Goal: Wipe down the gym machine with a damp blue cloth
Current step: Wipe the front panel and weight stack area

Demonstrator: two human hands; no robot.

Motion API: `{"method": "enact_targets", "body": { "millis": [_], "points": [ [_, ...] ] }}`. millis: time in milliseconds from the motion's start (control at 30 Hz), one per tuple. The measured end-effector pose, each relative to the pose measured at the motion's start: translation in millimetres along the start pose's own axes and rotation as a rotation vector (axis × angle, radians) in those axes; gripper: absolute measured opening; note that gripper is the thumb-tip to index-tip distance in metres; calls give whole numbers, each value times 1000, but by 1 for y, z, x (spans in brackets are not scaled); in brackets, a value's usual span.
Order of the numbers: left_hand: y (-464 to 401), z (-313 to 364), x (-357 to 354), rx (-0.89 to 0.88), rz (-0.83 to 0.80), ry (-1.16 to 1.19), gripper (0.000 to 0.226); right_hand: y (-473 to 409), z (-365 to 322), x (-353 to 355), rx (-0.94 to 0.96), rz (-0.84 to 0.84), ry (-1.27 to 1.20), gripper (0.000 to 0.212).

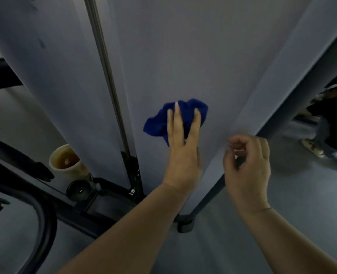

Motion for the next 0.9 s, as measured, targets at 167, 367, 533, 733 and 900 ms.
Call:
{"method": "enact_targets", "body": {
  "millis": [167, 367, 533, 733, 900],
  "points": [
    [57, -22, -21, 21, -274, -132, 110, -1, 2, -3, -21, -20, 5, 25],
    [11, 15, -20, -96, -34, -106, 83, -5, 5, 9, -4, -65, -4, 23],
    [50, -3, -33, -18, -146, -72, 106, 2, 9, 11, -136, -69, -93, 29],
    [26, 57, -41, 29, -33, 181, 96, 1, 27, 11, -483, -65, -190, 26],
    [72, 15, -49, -113, -240, -175, 114, 4, 44, 12, -623, -145, -283, 24]
  ]
}}
Point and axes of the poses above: each hand's wrist, its own y-axis away from the middle knuckle, its own x-axis out of the back of the hand, z = x × y, the point moved 1 cm from there along -y, towards the middle knuckle, and after that the axes turned 7 degrees about -x, right-handed, at the moved point
